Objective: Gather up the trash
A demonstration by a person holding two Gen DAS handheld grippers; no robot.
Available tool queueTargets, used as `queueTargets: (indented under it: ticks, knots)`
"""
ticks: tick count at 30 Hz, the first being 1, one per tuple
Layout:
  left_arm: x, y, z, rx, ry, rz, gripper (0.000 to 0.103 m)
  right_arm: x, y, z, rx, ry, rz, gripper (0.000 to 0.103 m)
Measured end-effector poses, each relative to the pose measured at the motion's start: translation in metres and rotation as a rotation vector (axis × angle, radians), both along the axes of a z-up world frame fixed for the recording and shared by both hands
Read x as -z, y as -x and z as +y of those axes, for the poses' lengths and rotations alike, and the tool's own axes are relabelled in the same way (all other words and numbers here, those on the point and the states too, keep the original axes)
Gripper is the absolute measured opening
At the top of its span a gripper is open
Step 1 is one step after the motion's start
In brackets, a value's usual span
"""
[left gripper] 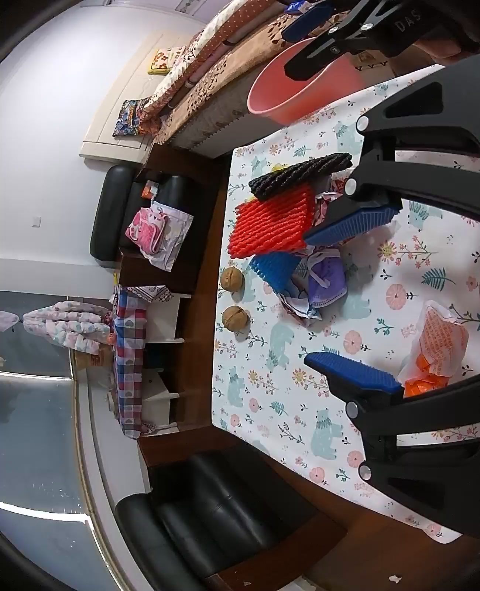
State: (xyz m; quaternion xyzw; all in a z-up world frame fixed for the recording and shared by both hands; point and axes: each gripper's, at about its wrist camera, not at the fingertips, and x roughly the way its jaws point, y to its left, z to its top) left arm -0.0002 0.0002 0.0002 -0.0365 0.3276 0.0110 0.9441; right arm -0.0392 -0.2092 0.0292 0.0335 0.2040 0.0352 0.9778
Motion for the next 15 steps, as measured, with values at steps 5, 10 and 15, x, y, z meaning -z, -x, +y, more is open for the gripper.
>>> queueTargets:
  ticks: [5,10,15]
  knots:
    - [0.0,0.0,-0.0001,-0.001,-0.002,0.002,0.06,0.0003,0.0,0.0004,0.0,0.002,-0.002,0.092]
    - [0.0008,-0.0001,-0.0012,-0.003,-0.005,0.002,0.06,0.0004,0.0004,-0.0007,-0.002,-0.003,0.001,0.092]
    - [-0.0026,-0.0013,0.003,-0.002,-0.003,0.001,0.06,0.0009,0.0,0.001,-0.004,0.001,0.002,0.092]
